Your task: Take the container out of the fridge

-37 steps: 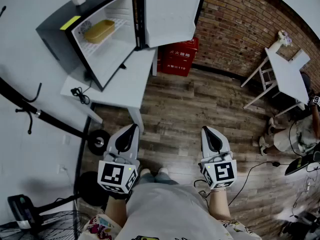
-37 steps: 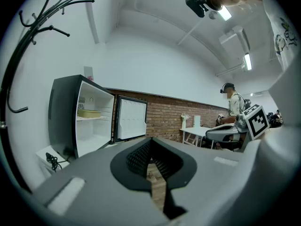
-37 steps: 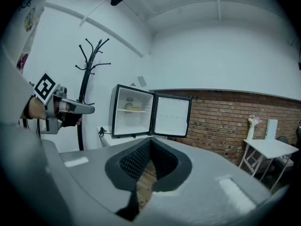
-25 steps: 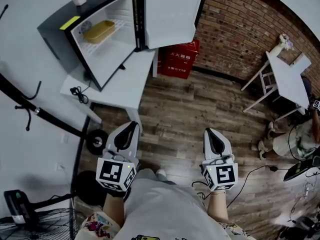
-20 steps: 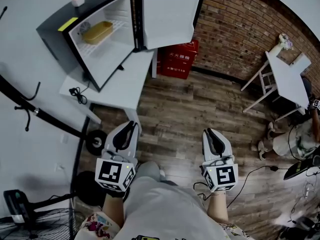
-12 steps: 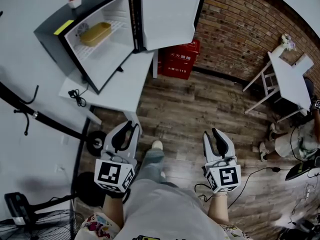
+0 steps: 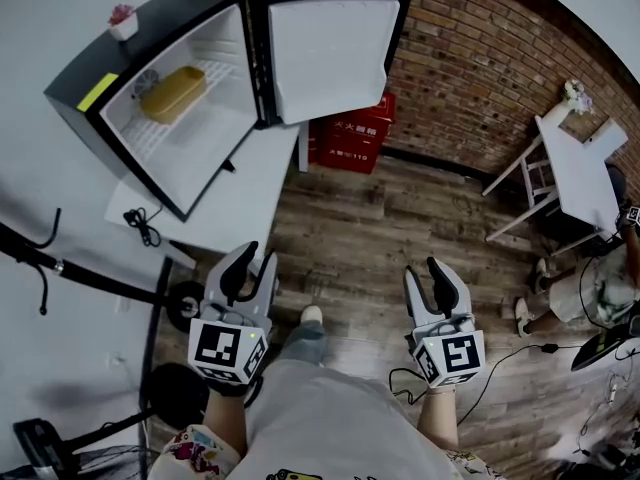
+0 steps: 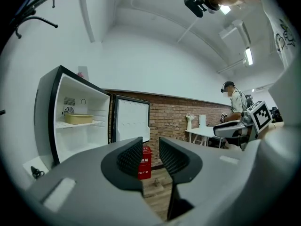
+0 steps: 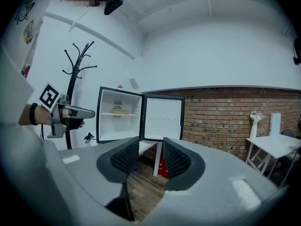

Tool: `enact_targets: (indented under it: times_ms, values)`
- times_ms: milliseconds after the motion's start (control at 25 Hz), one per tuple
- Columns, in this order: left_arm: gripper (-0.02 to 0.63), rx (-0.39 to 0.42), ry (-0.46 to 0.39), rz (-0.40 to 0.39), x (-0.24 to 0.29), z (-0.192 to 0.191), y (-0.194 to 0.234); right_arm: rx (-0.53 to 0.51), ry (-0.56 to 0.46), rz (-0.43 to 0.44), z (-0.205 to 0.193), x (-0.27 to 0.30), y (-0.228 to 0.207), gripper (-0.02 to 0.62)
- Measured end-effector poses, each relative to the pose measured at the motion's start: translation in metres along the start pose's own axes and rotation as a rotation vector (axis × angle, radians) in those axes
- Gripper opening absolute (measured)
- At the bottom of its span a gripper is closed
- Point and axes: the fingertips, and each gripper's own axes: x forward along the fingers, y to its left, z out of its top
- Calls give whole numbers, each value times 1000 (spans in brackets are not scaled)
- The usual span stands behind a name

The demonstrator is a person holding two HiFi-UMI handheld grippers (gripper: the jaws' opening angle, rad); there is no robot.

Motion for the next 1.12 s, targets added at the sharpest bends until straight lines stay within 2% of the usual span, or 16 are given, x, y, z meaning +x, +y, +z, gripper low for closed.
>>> enact_targets:
  times_ms: [600,1120]
  values:
    - [123,14,-16,39,94,20,80,1,-2,34,23,122,-31,170]
    - [133,-13,7,138,95,8,130,-26,2,144,34,192,-8,192]
